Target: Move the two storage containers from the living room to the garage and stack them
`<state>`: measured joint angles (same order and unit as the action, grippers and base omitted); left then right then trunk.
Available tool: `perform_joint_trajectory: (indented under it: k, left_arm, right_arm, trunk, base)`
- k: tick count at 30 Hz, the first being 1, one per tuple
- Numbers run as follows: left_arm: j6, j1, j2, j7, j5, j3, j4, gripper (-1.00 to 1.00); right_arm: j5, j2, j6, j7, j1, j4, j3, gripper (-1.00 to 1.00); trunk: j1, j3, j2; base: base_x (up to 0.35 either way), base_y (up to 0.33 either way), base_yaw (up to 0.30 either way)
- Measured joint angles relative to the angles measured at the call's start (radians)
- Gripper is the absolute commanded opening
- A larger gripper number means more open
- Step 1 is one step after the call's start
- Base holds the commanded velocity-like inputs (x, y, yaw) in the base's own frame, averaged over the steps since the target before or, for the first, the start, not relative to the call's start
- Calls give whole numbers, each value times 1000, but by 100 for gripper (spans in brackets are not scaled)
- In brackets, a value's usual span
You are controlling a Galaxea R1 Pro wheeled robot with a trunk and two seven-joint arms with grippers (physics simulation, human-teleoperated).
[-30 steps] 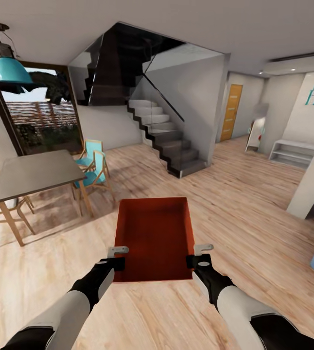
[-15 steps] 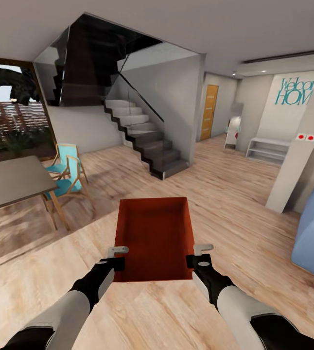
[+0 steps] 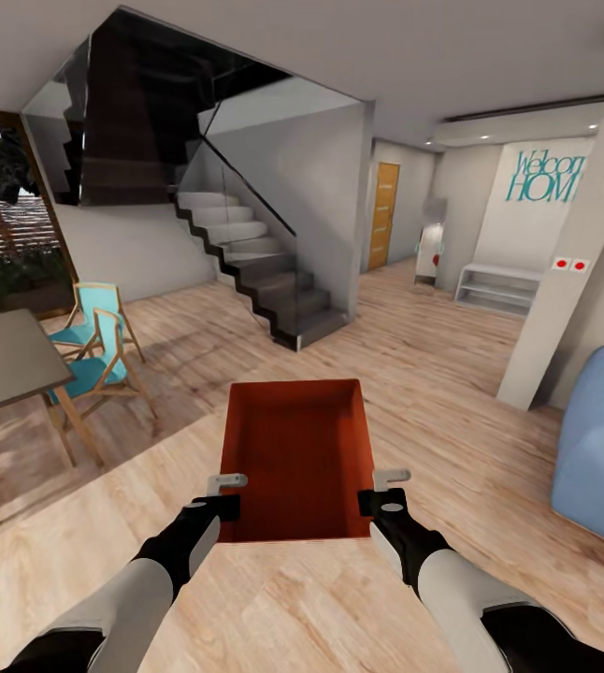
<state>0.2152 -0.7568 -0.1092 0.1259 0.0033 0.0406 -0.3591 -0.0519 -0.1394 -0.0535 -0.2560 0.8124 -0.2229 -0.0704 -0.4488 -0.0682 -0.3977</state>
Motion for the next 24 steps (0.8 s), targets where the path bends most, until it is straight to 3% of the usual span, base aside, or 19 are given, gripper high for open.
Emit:
perform_joint_trajectory:
  k: [10,24]
  left_arm:
    - [0,0,0,0,0,0,0,-100]
    - [0,0,0,0,-1,1,0,-100]
  right_arm:
    - [0,0,0,0,0,0,0,-100]
    - [0,0,0,0,0,0,0,-100]
  trunk:
    - [0,0,0]
    - [0,0,0]
  base:
    - [321,0,-26]
    - [321,0,-225]
